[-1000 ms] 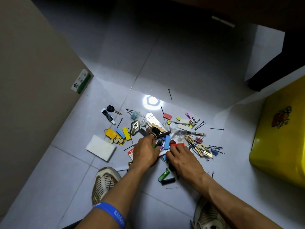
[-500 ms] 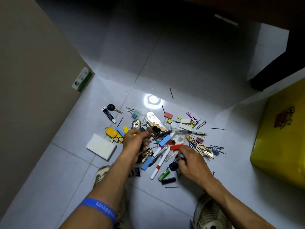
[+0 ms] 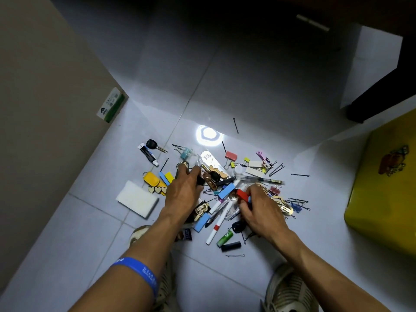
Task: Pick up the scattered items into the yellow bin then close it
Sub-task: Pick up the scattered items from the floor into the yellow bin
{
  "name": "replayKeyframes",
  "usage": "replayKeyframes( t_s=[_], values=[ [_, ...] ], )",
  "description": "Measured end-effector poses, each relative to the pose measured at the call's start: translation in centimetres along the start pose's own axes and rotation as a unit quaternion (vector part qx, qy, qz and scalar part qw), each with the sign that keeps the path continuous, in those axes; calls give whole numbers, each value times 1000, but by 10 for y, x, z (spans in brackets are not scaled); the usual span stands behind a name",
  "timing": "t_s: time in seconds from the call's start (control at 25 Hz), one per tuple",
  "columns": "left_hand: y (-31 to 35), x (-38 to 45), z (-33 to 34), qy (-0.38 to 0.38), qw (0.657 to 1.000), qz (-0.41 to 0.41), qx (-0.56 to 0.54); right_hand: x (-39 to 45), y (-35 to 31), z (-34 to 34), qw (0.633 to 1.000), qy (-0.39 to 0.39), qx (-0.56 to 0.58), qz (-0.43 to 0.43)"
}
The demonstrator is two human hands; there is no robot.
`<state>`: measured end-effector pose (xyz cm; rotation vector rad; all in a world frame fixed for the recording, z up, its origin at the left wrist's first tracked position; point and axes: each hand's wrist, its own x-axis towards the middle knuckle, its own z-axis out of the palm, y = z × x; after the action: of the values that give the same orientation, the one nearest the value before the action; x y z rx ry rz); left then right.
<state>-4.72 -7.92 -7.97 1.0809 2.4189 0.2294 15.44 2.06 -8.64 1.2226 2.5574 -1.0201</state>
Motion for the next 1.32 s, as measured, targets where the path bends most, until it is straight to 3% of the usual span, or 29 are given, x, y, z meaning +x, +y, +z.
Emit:
replayKeyframes(
  t_s=[0.08,0.16,0.28,0.36,0.44,0.48,0.56,0.6,0.64,0.72,0.8,0.88,0.92,0.96,1.04,1.08,1.12,1.2,1.32],
  values=[
    [0,-1,1,5,1000,21,15,-1,-3,-6,976,-26,204,77],
    [-1,0,1,16,999,40,31,1,-7,-14,914,-89,379,116],
    [-4,3,-2,41,996,76,8,6,-11,-25,809,-168,554,104],
    [-3,4,-3,74,994,61,-61,10,-12,-30,790,-155,582,115],
    [7,7,-4,76,978,-44,-188,14,-12,-32,810,-118,553,153],
    [15,9,-3,61,937,-134,-316,17,-11,-32,832,-86,525,159],
    [33,9,-7,16,755,-273,-596,25,-9,-35,905,38,405,129],
    [40,7,-10,-14,673,-295,-678,30,-6,-38,947,119,282,98],
    [46,5,-12,-46,615,-297,-729,36,-3,-42,973,171,145,57],
    [52,-1,-14,-105,535,-278,-791,50,2,-51,989,142,-44,-5],
    [55,-6,-14,-145,506,-260,-810,58,7,-53,990,68,-122,-26],
    [54,-6,-11,-159,534,-258,-789,62,10,-49,985,38,-163,-34],
    [53,-5,-9,-149,578,-267,-757,63,10,-46,983,34,-178,-33],
    [53,-3,-5,-128,646,-271,-702,63,10,-43,981,37,-186,-30],
    [53,-2,4,-61,825,-228,-513,63,10,-40,980,41,-194,-19],
    [52,-4,8,-26,907,-167,-386,63,9,-40,980,35,-195,-14],
    [51,-7,11,-13,959,-93,-267,64,10,-40,981,25,-192,-10],
    [51,-10,17,-39,991,-4,-127,65,10,-41,984,2,-178,-11],
    [51,-9,22,-30,996,29,-85,63,11,-40,987,-13,-161,-14]
  ],
)
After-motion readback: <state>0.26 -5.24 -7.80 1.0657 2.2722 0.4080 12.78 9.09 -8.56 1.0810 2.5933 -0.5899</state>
